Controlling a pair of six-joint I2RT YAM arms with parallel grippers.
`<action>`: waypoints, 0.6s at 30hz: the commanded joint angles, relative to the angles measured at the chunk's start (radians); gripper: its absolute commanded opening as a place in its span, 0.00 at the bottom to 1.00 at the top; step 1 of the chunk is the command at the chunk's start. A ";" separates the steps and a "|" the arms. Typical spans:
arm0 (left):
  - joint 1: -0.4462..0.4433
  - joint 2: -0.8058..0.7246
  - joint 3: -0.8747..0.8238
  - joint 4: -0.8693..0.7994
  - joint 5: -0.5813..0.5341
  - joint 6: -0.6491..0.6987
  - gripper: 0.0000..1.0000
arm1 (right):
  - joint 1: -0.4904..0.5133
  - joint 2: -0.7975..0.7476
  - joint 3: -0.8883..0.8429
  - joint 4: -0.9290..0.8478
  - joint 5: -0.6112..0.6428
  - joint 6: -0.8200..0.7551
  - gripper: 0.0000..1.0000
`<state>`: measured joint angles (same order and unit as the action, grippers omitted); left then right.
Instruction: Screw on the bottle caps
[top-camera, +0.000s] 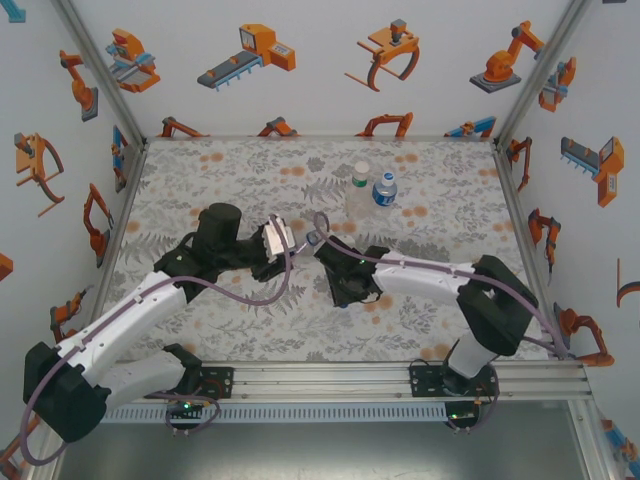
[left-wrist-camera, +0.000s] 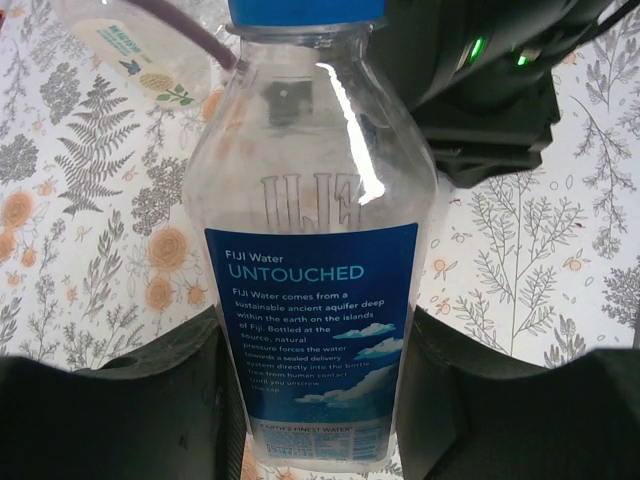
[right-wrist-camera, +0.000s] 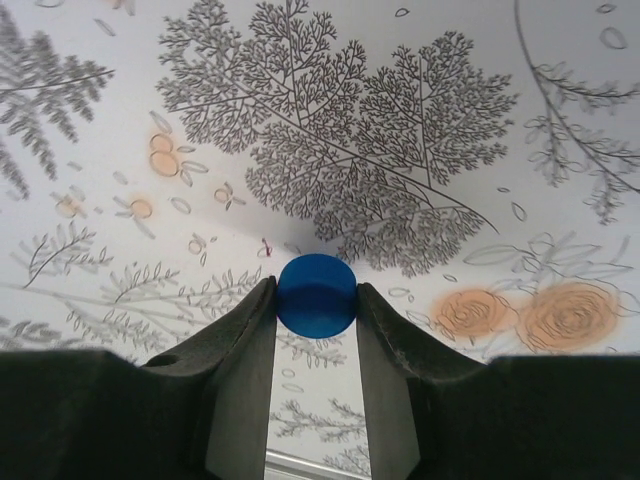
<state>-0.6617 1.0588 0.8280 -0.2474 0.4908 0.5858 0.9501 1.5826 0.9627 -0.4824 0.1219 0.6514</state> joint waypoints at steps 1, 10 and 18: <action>-0.012 0.008 0.040 -0.031 0.020 0.031 0.00 | 0.006 -0.105 -0.019 0.011 0.020 -0.062 0.29; -0.040 -0.009 0.030 -0.044 0.029 0.074 0.00 | 0.002 -0.410 -0.019 0.003 -0.035 -0.292 0.27; -0.121 -0.013 0.008 -0.097 0.019 0.204 0.00 | 0.002 -0.663 0.027 -0.018 -0.157 -0.587 0.16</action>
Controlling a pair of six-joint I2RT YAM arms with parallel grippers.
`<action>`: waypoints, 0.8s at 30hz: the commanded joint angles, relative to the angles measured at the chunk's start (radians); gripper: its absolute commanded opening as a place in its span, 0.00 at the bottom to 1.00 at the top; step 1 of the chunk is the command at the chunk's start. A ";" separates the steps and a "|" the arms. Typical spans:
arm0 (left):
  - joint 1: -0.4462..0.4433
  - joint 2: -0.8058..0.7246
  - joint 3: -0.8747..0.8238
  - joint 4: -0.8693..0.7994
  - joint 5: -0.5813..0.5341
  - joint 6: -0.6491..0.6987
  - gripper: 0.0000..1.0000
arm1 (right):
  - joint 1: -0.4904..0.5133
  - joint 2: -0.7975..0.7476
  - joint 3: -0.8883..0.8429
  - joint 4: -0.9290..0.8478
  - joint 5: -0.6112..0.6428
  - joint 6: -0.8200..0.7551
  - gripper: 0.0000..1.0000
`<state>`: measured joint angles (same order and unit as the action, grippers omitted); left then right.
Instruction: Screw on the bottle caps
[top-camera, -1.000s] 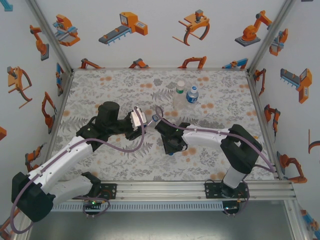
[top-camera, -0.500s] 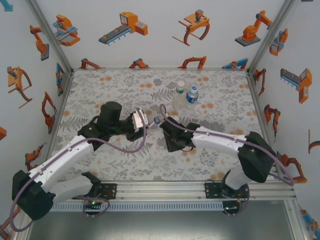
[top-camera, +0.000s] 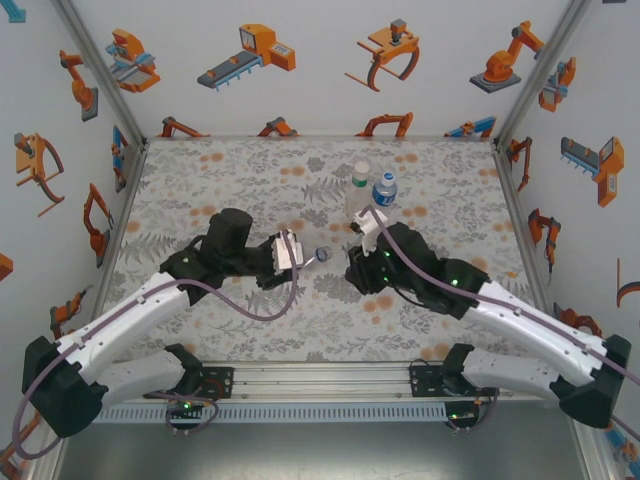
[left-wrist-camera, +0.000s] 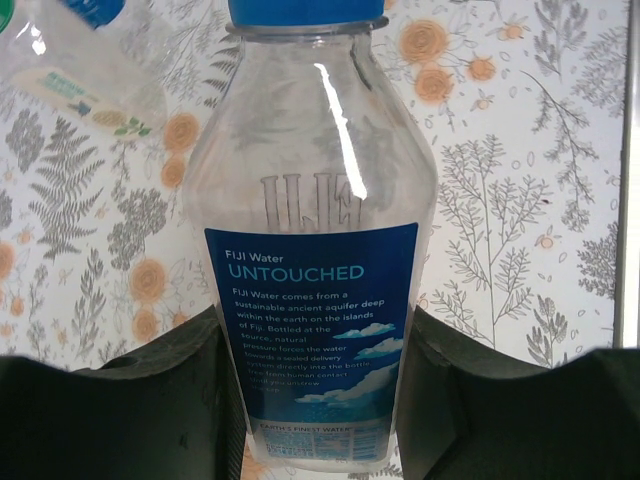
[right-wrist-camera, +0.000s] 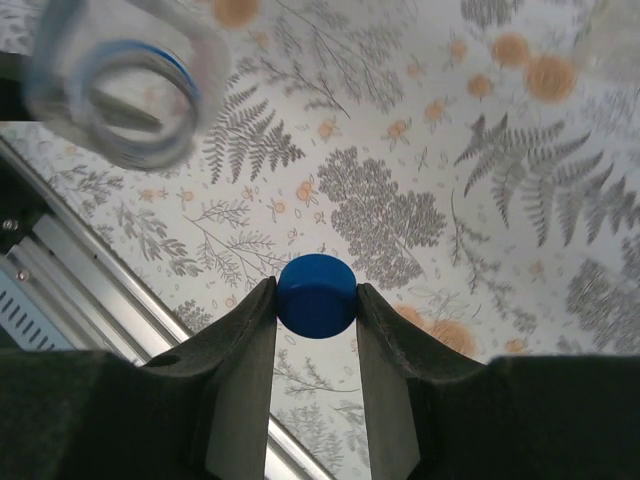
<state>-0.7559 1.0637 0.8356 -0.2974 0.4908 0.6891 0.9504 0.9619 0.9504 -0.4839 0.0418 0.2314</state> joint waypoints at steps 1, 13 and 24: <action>-0.042 -0.020 -0.008 -0.055 0.014 0.128 0.00 | 0.002 -0.058 0.047 -0.020 -0.123 -0.209 0.15; -0.076 -0.004 0.014 -0.109 0.042 0.156 0.00 | 0.002 -0.091 0.079 0.033 -0.416 -0.514 0.14; -0.076 0.004 0.020 -0.112 0.110 0.149 0.00 | 0.002 -0.035 0.074 0.097 -0.394 -0.546 0.10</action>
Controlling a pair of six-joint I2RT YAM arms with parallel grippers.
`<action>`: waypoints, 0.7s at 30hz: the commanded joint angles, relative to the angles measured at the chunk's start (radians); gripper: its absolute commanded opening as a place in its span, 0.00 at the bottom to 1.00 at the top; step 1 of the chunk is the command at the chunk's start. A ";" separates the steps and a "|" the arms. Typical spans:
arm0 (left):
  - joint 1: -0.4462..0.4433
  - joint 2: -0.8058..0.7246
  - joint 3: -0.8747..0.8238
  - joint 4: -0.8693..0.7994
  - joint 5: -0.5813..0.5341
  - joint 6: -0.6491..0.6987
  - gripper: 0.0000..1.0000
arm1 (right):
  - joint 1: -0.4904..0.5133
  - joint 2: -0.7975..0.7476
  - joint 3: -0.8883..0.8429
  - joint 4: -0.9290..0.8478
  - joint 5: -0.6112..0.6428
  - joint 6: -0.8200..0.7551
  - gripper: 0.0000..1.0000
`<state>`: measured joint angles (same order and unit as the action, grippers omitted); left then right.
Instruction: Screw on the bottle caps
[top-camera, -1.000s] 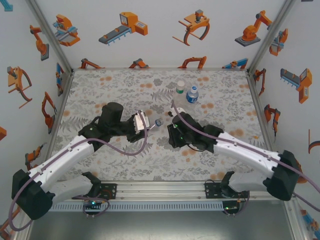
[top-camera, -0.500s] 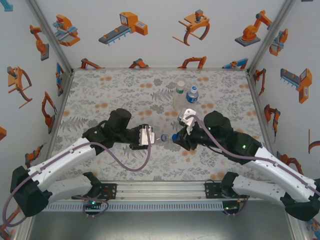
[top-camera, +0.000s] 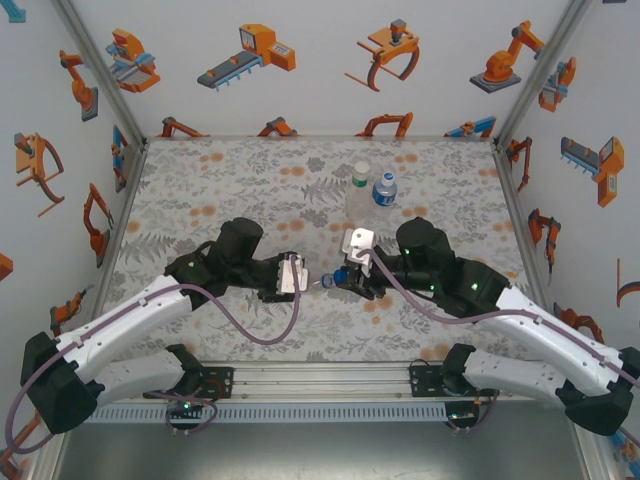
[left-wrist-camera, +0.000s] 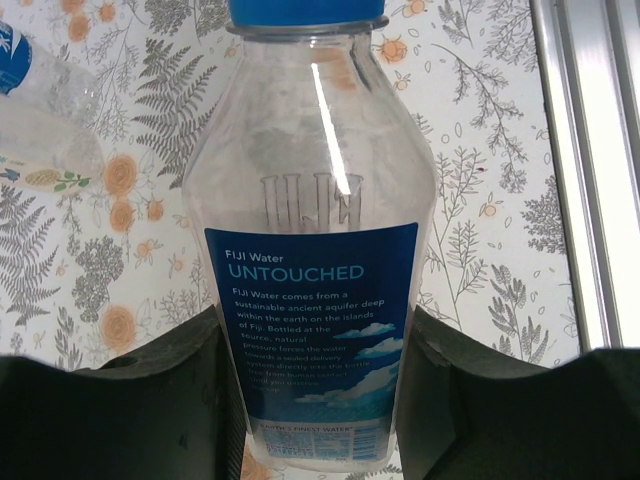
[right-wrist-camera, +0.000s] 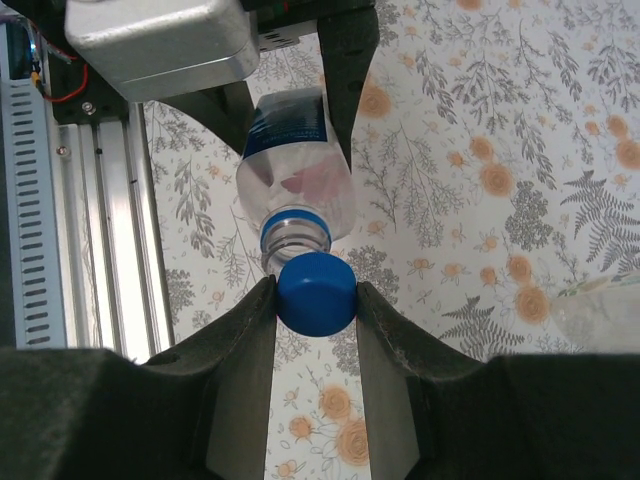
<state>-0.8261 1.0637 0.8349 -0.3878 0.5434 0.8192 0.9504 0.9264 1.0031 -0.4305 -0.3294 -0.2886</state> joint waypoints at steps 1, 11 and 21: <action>-0.006 0.007 0.022 -0.020 0.062 0.017 0.00 | 0.002 0.003 0.019 0.047 -0.030 -0.026 0.10; -0.005 0.002 0.024 -0.018 0.063 0.012 0.00 | 0.002 0.046 0.020 0.018 -0.111 -0.026 0.09; -0.004 0.008 0.023 -0.005 0.059 0.000 0.00 | 0.002 0.049 0.025 -0.026 -0.145 -0.029 0.09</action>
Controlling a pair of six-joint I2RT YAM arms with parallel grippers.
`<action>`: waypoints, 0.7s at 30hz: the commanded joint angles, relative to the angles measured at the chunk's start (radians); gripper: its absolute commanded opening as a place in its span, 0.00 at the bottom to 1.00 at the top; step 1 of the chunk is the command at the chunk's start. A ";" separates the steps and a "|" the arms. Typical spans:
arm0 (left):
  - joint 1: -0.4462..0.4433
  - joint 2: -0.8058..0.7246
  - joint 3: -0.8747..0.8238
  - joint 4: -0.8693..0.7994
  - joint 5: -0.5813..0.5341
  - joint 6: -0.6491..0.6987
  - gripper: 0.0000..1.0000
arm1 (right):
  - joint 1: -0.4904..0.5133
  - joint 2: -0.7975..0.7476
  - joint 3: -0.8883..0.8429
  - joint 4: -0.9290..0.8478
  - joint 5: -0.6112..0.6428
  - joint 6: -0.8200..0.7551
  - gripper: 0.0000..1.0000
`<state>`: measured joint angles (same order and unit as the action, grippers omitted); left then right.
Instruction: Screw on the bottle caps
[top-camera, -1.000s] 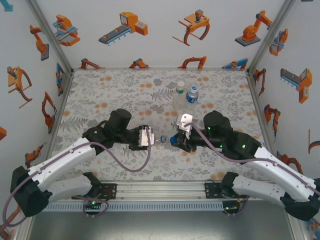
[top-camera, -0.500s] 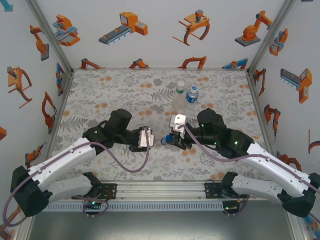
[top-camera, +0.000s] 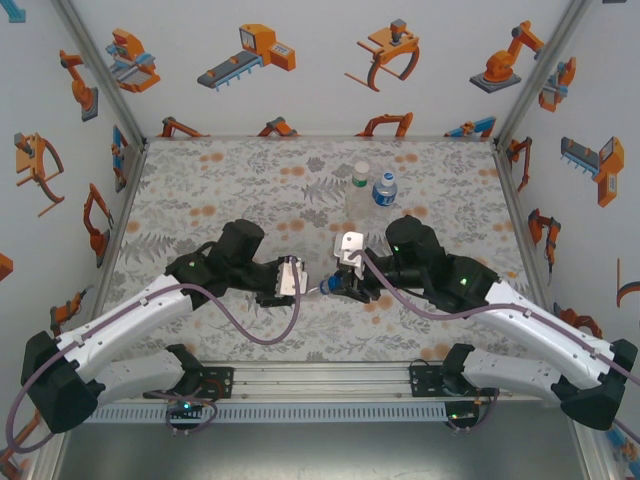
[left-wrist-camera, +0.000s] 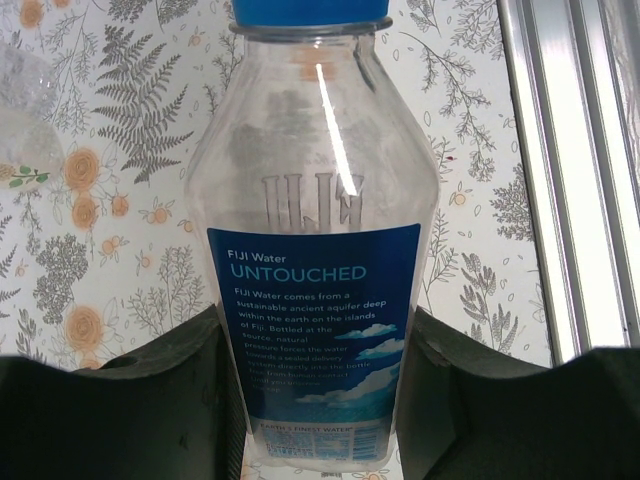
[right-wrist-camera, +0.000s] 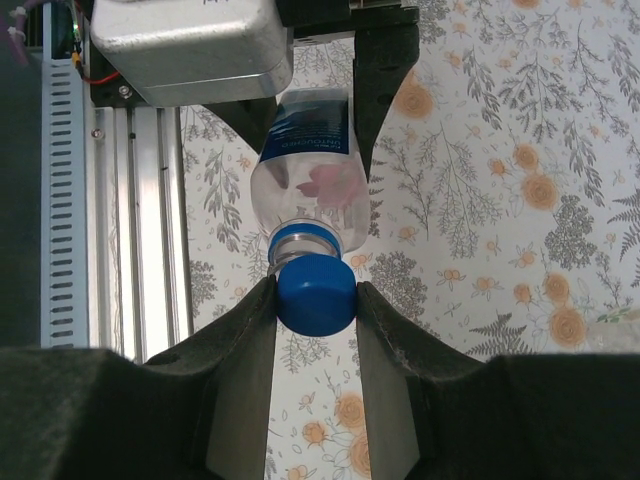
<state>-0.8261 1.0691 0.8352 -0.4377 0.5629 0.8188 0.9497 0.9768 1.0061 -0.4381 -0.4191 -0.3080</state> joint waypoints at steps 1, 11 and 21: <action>-0.003 0.004 0.024 0.047 0.040 -0.007 0.00 | 0.003 -0.004 0.022 -0.020 -0.061 -0.010 0.09; 0.001 0.022 0.041 0.030 0.032 -0.015 0.00 | 0.003 -0.006 0.024 -0.030 -0.078 -0.016 0.09; 0.008 0.014 0.038 0.042 0.028 -0.026 0.00 | 0.003 0.005 0.029 -0.042 -0.034 -0.022 0.09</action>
<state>-0.8249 1.0916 0.8379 -0.4339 0.5758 0.8165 0.9485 0.9771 1.0080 -0.4664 -0.4454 -0.3172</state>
